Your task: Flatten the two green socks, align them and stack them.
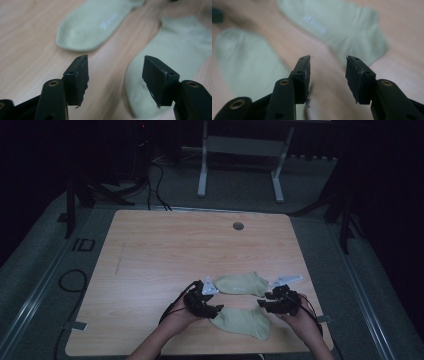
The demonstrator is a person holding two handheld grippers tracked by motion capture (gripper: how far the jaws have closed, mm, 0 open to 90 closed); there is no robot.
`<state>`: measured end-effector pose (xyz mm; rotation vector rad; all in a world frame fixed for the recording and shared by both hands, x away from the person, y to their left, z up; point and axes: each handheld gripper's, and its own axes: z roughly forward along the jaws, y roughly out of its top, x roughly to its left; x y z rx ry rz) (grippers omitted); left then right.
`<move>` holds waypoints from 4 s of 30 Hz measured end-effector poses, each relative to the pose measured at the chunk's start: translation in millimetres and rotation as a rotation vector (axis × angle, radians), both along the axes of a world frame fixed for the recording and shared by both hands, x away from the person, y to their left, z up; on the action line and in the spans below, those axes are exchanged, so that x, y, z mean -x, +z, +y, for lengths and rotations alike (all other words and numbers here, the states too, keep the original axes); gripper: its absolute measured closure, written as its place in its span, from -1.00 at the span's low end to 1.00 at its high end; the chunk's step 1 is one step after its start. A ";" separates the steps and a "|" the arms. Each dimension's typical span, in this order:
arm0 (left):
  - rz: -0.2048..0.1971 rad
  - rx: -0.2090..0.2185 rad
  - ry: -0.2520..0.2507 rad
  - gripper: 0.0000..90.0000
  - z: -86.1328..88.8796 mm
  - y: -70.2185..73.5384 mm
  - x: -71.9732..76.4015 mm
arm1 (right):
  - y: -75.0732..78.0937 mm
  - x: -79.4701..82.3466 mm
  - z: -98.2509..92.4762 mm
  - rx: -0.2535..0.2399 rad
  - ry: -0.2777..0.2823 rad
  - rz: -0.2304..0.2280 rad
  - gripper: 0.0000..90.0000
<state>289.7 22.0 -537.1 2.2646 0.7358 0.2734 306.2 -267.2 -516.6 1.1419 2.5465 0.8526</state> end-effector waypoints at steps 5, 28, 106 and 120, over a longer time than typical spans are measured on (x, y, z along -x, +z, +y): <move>0.032 -0.021 -0.024 -0.03 0.9 -13.6 10.6 | -14.8 24.7 -6.4 0.004 0.028 0.026 0.21; 0.043 -0.051 -0.039 0.93 -5.1 -8.9 19.4 | -10.1 45.4 -10.2 -0.013 0.022 -0.001 0.89; -0.054 0.062 0.250 -0.95 46.0 7.8 -50.0 | -13.6 -55.8 -36.9 -0.090 -0.049 -0.069 -0.72; -0.034 0.055 0.293 -0.95 84.5 -10.9 -36.3 | -26.2 -31.3 -63.1 -0.103 -0.106 -0.109 -0.77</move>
